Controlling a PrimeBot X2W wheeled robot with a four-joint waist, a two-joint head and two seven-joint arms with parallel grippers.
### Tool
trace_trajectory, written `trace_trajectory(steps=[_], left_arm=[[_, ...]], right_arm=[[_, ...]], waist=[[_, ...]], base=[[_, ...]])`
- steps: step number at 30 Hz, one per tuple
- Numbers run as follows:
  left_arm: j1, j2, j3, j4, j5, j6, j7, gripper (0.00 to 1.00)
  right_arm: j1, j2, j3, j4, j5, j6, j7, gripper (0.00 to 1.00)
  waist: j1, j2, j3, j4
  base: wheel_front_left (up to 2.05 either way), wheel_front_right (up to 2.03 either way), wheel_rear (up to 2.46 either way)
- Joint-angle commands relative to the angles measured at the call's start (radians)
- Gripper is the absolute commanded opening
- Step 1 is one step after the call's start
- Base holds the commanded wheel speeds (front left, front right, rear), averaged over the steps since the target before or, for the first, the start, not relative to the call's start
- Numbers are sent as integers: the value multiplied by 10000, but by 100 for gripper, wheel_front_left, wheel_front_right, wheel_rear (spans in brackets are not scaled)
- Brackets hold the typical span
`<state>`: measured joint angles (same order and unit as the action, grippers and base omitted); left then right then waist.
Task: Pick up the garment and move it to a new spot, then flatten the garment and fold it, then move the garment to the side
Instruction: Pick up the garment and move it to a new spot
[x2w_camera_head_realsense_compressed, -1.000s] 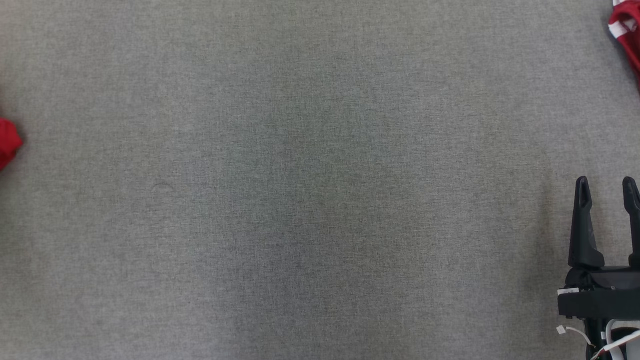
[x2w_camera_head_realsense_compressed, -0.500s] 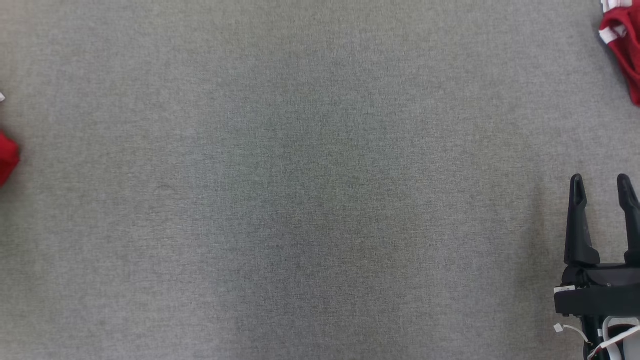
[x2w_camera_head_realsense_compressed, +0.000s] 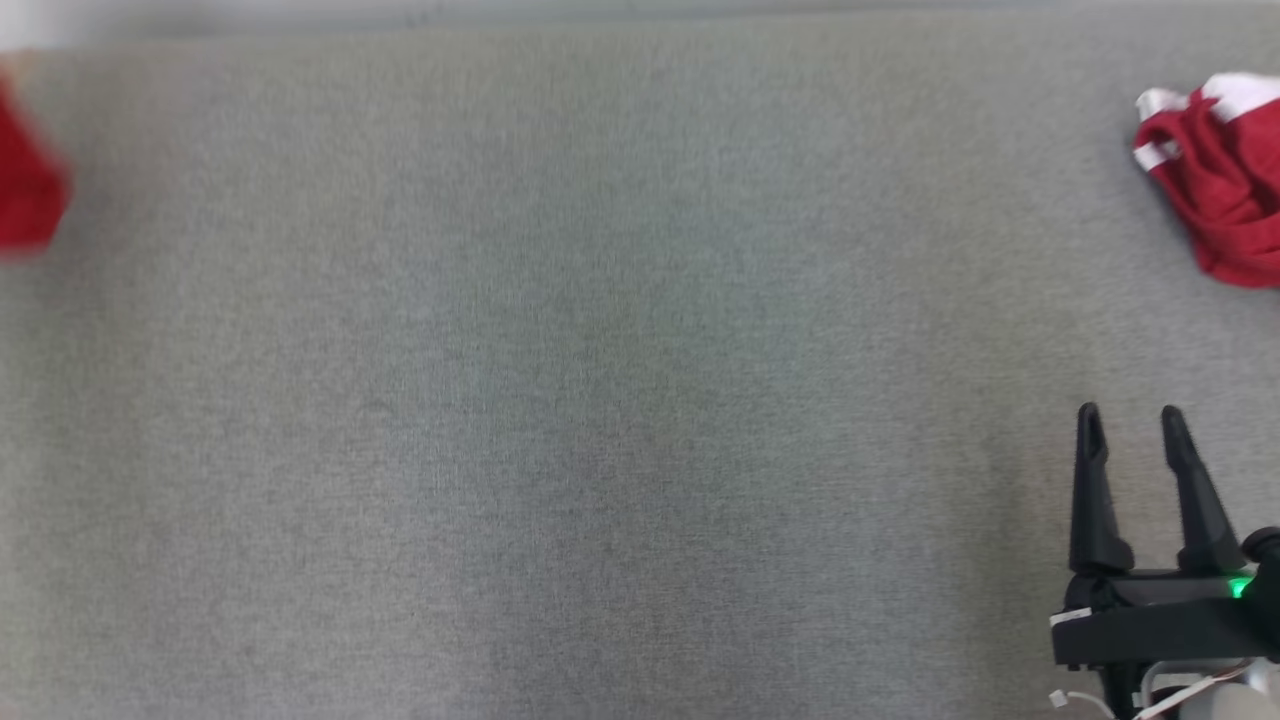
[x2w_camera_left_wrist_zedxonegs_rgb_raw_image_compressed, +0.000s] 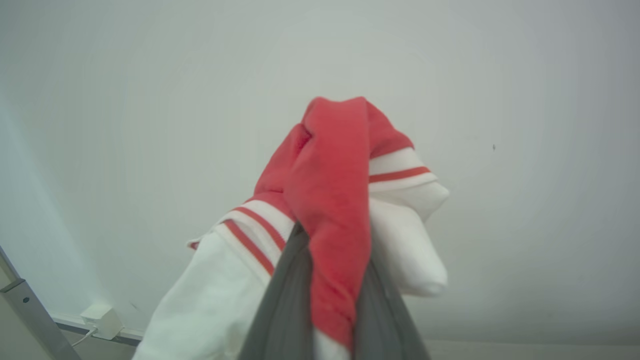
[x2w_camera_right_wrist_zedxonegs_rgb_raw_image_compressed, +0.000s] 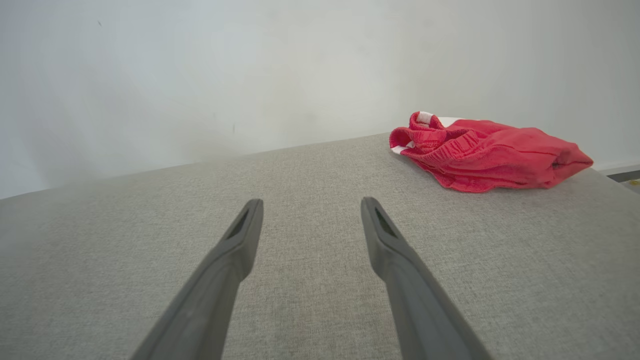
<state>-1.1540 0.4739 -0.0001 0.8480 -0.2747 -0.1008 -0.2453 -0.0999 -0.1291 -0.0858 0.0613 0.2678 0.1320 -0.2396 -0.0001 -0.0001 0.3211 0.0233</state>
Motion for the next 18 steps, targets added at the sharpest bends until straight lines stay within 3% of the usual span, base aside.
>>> trace_trajectory(steps=[1,6,10,18], left_arm=[[-165,-122,-136,-319,148,-42,-44,0],[-729,-654,-923,-2076,152,-189,432,0],[-1017,-1421,-1628,-3215,-20,-222,1067,0],[-1213,-3022,-3000,-3889,-363,-287,1856,0]], right_arm=[[87,72,25,80,100,-26,-85,100],[210,292,107,426,189,-26,-186,100],[198,411,77,667,272,-25,-255,100],[139,665,88,711,396,-27,-261,100]], waist=[[1,1,-518,-203],[1,1,-1009,-791],[1,1,-1213,-1381],[1,1,-1214,-2824]], base=[[0,0,0],[0,0,0],[0,0,0],[0,0,0]])
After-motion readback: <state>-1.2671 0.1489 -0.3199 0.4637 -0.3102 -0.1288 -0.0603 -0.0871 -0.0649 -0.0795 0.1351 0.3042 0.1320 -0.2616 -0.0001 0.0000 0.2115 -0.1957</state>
